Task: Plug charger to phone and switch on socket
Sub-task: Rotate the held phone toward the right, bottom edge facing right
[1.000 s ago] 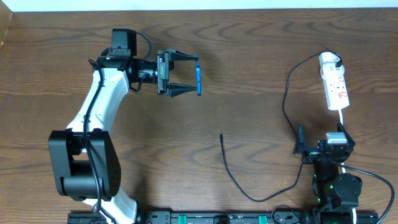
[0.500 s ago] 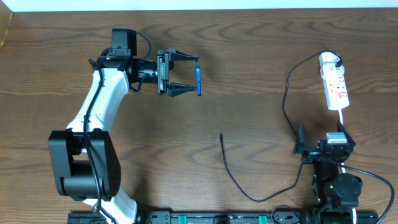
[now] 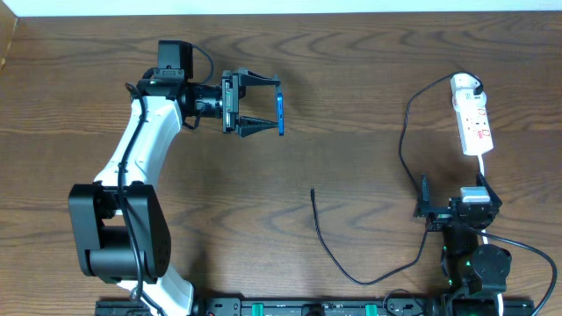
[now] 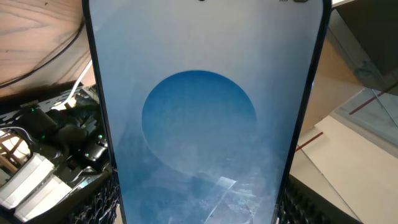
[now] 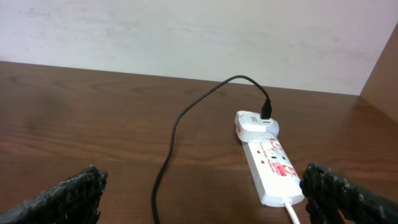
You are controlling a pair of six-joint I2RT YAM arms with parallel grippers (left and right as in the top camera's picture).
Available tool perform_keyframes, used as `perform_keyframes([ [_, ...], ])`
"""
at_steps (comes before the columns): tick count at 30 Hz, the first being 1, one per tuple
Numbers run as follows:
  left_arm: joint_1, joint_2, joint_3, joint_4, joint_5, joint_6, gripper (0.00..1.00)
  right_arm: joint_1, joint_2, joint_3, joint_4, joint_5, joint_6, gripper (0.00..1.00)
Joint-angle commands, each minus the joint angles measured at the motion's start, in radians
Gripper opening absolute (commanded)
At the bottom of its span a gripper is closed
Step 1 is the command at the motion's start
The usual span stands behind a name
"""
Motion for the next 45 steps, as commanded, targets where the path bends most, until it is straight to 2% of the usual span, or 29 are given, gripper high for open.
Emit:
perform_keyframes([
  [1, 0.004, -0.028, 0.029, 0.002, 0.056, 0.017, 0.07, 0.011, -0.006, -0.001, -0.005, 0.001, -0.011, 0.99],
  [45, 0.004, -0.028, 0.029, 0.002, 0.018, 0.018, 0.08, 0.011, -0.006, -0.001, -0.005, 0.001, -0.011, 0.99],
])
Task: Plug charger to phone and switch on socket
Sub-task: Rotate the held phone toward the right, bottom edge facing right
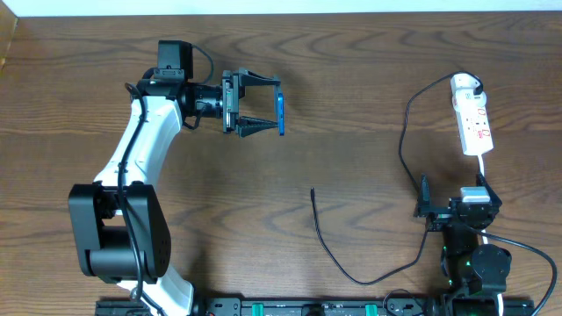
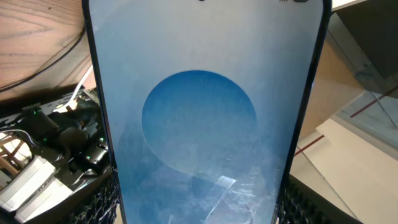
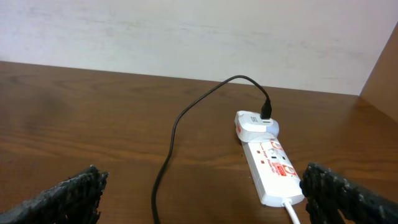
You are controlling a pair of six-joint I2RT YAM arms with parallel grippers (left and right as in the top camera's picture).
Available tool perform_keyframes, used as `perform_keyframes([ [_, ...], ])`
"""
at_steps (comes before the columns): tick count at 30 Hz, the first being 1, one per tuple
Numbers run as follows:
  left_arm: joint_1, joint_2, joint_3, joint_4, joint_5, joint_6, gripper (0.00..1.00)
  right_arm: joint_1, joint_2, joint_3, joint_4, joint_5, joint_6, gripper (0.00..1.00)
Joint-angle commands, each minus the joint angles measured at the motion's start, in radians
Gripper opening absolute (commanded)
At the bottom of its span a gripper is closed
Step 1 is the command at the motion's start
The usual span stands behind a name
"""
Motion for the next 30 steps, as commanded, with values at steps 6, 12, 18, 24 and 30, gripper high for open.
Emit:
perform_keyframes([
  [6, 0.004, -0.027, 0.029, 0.002, -0.053, 0.018, 0.07, 0.011, -0.006, -0.001, -0.005, 0.001, -0.010, 0.99],
  [12, 0.004, -0.027, 0.029, 0.002, -0.234, 0.025, 0.07, 0.011, -0.006, -0.001, -0.005, 0.001, -0.010, 0.99],
  [18, 0.004, -0.027, 0.029, 0.002, -0.359, 0.090, 0.07, 0.011, -0.006, -0.001, -0.005, 0.001, -0.010, 0.99],
  [24, 0.004, -0.027, 0.029, 0.002, -0.377, 0.130, 0.08, 0.011, -0.006, -0.001, -0.005, 0.001, -0.010, 0.99],
  [30, 0.003, -0.027, 0.029, 0.050, -0.372, 0.130, 0.07, 0.011, -0.006, -0.001, 0.023, 0.053, -0.047, 0.99],
])
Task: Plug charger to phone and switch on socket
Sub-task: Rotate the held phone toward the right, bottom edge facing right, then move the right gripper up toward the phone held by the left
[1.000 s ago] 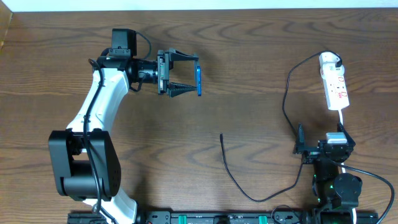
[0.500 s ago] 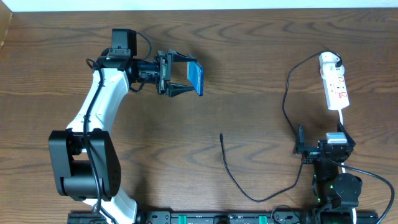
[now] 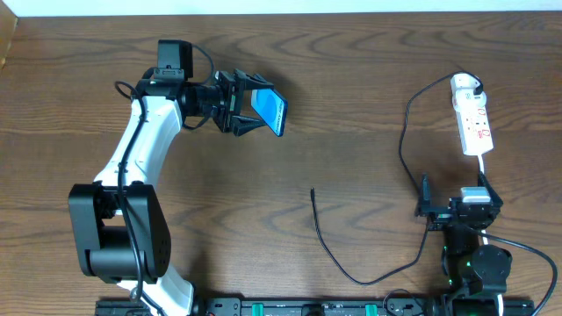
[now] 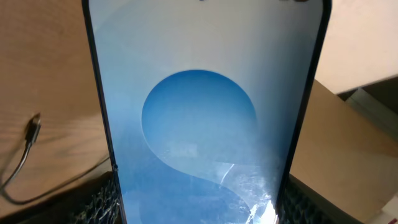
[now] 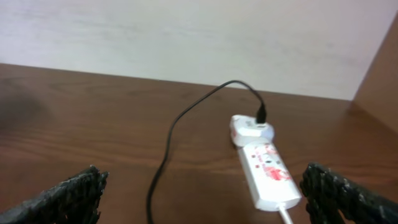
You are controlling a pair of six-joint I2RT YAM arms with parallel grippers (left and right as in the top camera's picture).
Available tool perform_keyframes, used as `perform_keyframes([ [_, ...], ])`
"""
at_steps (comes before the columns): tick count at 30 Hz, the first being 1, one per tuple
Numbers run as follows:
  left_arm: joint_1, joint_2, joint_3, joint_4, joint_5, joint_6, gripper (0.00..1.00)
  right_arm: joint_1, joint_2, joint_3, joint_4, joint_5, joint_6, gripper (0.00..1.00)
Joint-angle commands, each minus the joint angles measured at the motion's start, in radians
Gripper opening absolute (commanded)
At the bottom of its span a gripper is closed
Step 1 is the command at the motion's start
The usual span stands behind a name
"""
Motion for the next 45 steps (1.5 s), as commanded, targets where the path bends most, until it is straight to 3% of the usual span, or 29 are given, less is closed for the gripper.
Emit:
perform_keyframes([
  [1, 0.003, -0.027, 0.029, 0.028, 0.019, 0.024, 0.07, 0.011, -0.006, -0.001, -0.006, 0.035, -0.029, 0.99],
  [12, -0.051, -0.027, 0.029, 0.237, 0.055, 0.024, 0.07, 0.011, -0.005, -0.001, 0.044, 0.043, -0.016, 0.99],
  [21, -0.084, -0.027, 0.029, 0.292, 0.021, 0.019, 0.08, 0.010, 0.001, 0.030, 0.069, 0.046, 0.358, 0.99],
  [26, -0.084, -0.027, 0.029, 0.292, 0.021, -0.022, 0.07, 0.010, 0.067, 0.116, 0.054, 0.038, 0.387, 0.99],
  [36, -0.084, -0.027, 0.029, 0.292, -0.024, -0.045, 0.07, 0.011, 0.504, 0.519, -0.052, -0.172, 0.394, 0.99],
  [45, -0.084, -0.027, 0.029, 0.291, -0.067, -0.068, 0.08, 0.011, 0.904, 0.894, -0.170, -0.493, 0.535, 0.99],
])
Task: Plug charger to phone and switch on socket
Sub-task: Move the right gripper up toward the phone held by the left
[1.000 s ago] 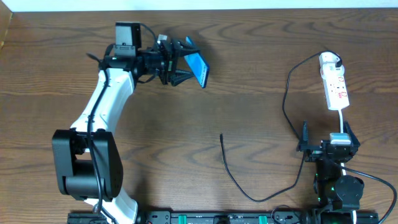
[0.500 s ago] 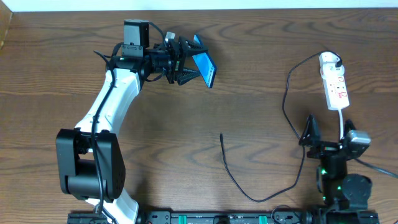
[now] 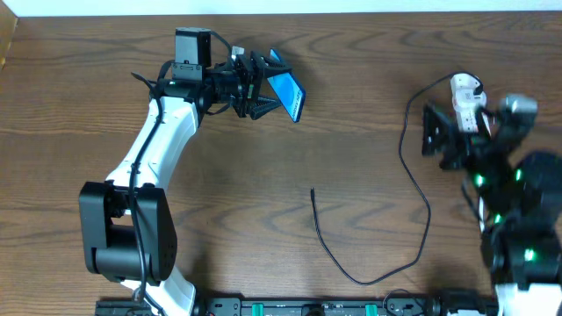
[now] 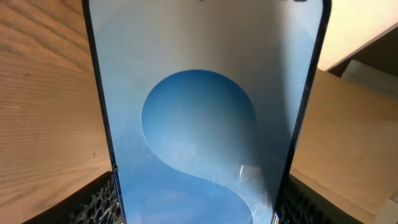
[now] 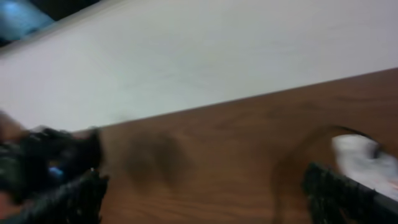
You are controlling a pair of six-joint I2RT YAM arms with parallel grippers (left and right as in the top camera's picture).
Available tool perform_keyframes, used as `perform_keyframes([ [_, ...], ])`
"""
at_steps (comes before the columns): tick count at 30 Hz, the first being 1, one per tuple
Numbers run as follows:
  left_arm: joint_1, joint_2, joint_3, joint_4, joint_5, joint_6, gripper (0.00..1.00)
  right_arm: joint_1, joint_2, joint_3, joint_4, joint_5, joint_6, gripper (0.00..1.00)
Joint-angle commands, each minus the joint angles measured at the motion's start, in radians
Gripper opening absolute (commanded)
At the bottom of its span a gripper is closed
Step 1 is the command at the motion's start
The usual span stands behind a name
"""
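A phone (image 3: 287, 93) with a blue screen is held tilted above the back of the table, my left gripper (image 3: 266, 88) shut on it. In the left wrist view the phone (image 4: 199, 112) fills the frame, with the fingers (image 4: 98, 202) pressed on its edges. The black charger cable (image 3: 428, 211) runs from a white adapter (image 3: 465, 87) on the power strip. Its free plug end (image 3: 313, 191) lies mid-table. My right gripper (image 3: 436, 136) hangs open beside the adapter, above the cable. The right wrist view is blurred, with its gripper (image 5: 202, 199) wide open and the adapter (image 5: 360, 155) at right.
My right arm (image 3: 514, 184) covers most of the white power strip, so its switch is hidden. The wooden table (image 3: 219, 228) runs to a white wall at the back. A black rail (image 3: 290, 307) lines the front edge.
My right arm has gone from the table's front right edge to beside the adapter at the far right. My left gripper has carried the phone further back and right, tilted more.
At first my left gripper held the phone on edge over the back left, and my right gripper sat open at the front right. The phone then tilted screen-up. Now the phone is further back, and my right gripper is by the power strip.
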Motion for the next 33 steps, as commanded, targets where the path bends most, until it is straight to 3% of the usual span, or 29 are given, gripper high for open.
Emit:
perform_keyframes([
  [1, 0.002, -0.028, 0.029, 0.005, -0.013, -0.009, 0.07, 0.011, 0.123, 0.097, -0.008, -0.212, 0.096, 0.99],
  [6, 0.000, -0.028, 0.029, 0.005, -0.013, -0.009, 0.07, 0.011, 0.280, 0.153, 0.032, -0.410, 0.156, 0.99],
  [14, -0.024, -0.028, 0.029, 0.005, -0.047, -0.009, 0.07, 0.021, 0.421, 0.153, 0.123, -0.466, 0.492, 0.99],
  [19, -0.057, -0.028, 0.029, 0.005, -0.053, -0.009, 0.08, 0.095, 0.444, 0.153, 0.203, -0.474, 0.297, 0.98],
  [33, -0.129, -0.028, 0.029, 0.005, -0.060, -0.009, 0.07, 0.342, 0.447, 0.152, -0.007, -0.160, -0.012, 0.99],
])
